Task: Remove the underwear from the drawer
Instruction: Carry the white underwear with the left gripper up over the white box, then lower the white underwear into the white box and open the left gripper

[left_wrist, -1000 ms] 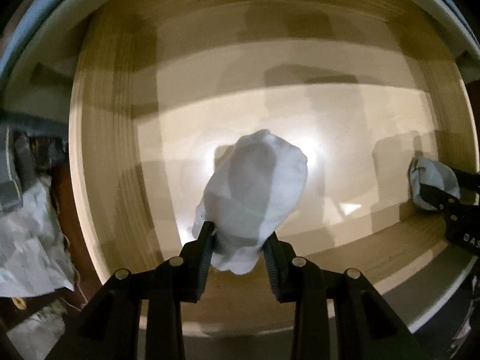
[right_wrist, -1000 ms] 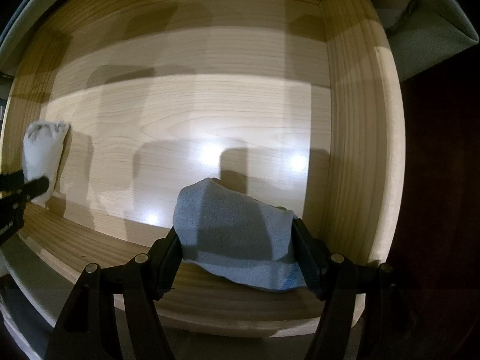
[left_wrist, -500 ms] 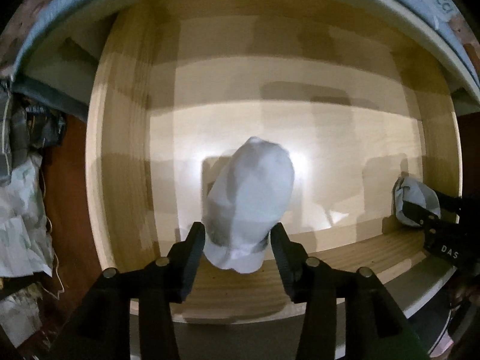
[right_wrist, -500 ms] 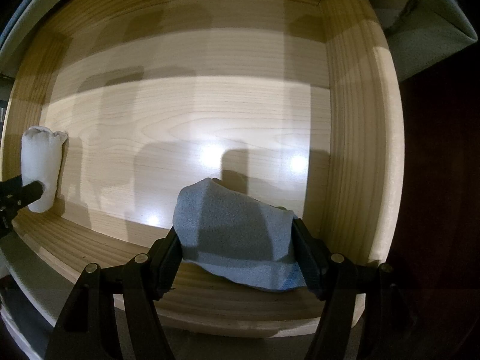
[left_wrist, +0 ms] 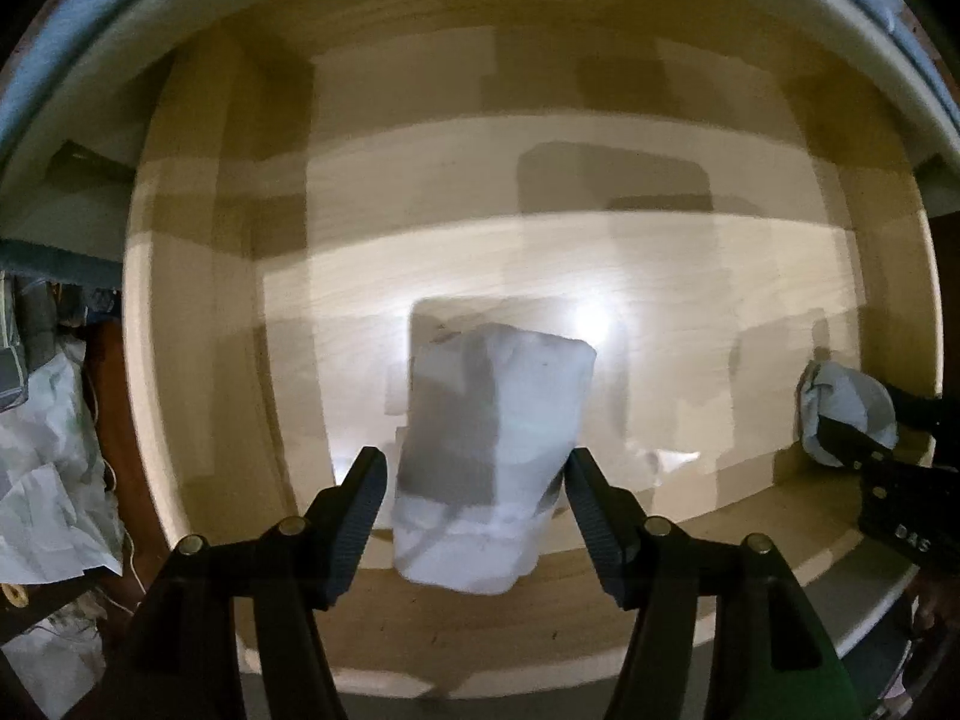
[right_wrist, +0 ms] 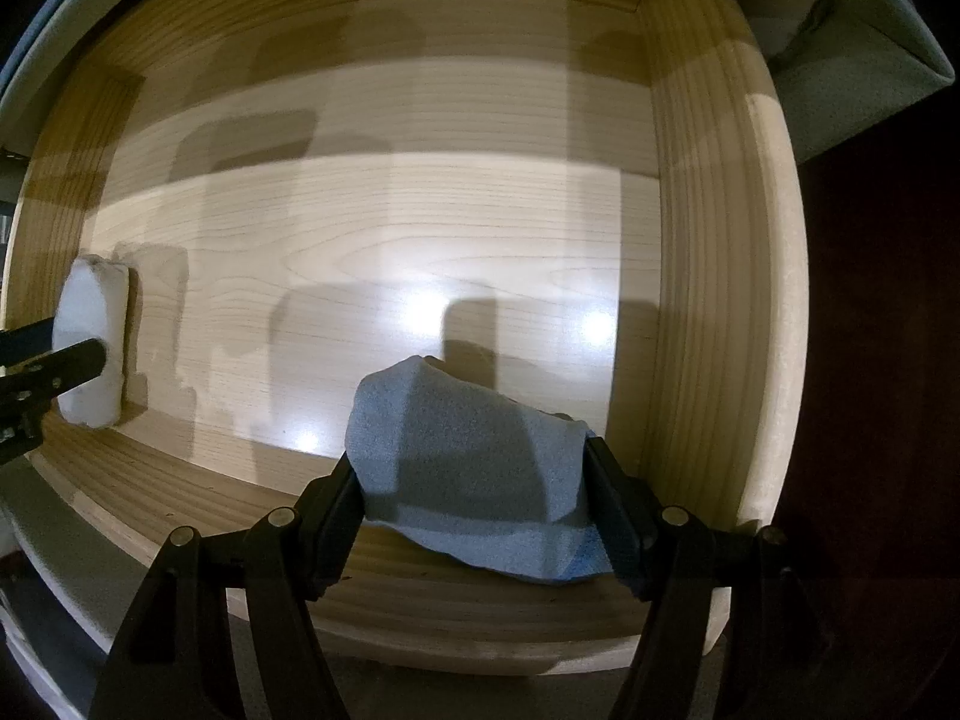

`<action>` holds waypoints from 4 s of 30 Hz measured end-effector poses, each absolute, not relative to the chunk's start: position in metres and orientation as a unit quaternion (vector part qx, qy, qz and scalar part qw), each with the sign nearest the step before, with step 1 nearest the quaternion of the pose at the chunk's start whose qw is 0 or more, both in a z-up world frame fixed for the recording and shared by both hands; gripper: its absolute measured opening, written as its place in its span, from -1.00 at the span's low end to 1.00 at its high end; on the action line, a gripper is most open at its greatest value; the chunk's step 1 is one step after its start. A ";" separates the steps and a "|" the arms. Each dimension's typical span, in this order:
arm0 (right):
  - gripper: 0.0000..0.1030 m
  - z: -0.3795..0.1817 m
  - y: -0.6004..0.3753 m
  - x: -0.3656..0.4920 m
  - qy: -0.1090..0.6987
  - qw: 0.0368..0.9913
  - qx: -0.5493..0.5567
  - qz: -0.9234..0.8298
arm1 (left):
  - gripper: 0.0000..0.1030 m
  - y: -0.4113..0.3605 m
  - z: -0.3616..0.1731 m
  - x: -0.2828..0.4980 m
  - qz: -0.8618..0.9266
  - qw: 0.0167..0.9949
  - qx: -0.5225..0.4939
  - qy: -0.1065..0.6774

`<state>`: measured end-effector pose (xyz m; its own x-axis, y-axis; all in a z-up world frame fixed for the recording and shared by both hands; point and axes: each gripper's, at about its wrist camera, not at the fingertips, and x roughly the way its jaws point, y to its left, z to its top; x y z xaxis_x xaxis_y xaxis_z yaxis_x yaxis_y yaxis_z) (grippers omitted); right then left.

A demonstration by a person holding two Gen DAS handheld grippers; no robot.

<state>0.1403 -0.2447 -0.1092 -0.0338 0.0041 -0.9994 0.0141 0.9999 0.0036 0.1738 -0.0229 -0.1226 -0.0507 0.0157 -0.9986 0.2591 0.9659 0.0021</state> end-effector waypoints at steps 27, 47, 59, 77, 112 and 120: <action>0.42 -0.138 -0.215 0.188 0.768 0.639 -0.037 -0.012 | 0.03 -0.048 -0.153 0.174 -0.071 0.655 0.090 0.747; 0.31 -0.132 -0.225 0.162 0.756 0.654 -0.028 -0.017 | -0.20 -0.034 -0.113 0.141 -0.087 0.696 0.088 0.707; 0.30 -0.130 -0.232 0.151 0.755 0.655 -0.030 -0.017 | -0.20 -0.019 -0.040 0.131 -0.100 0.734 0.079 0.667; 0.20 -0.131 -0.231 0.147 0.752 0.658 -0.036 -0.021 | -0.20 -0.005 0.094 0.152 -0.104 0.810 0.066 0.573; 0.21 -0.129 -0.230 0.150 0.749 0.661 -0.038 -0.017 | -0.20 -0.064 0.156 0.309 -0.127 0.862 0.062 0.487; 0.21 -0.128 -0.230 0.150 0.749 0.661 -0.039 -0.018 | -0.13 -0.077 0.136 0.323 -0.123 0.850 0.064 0.507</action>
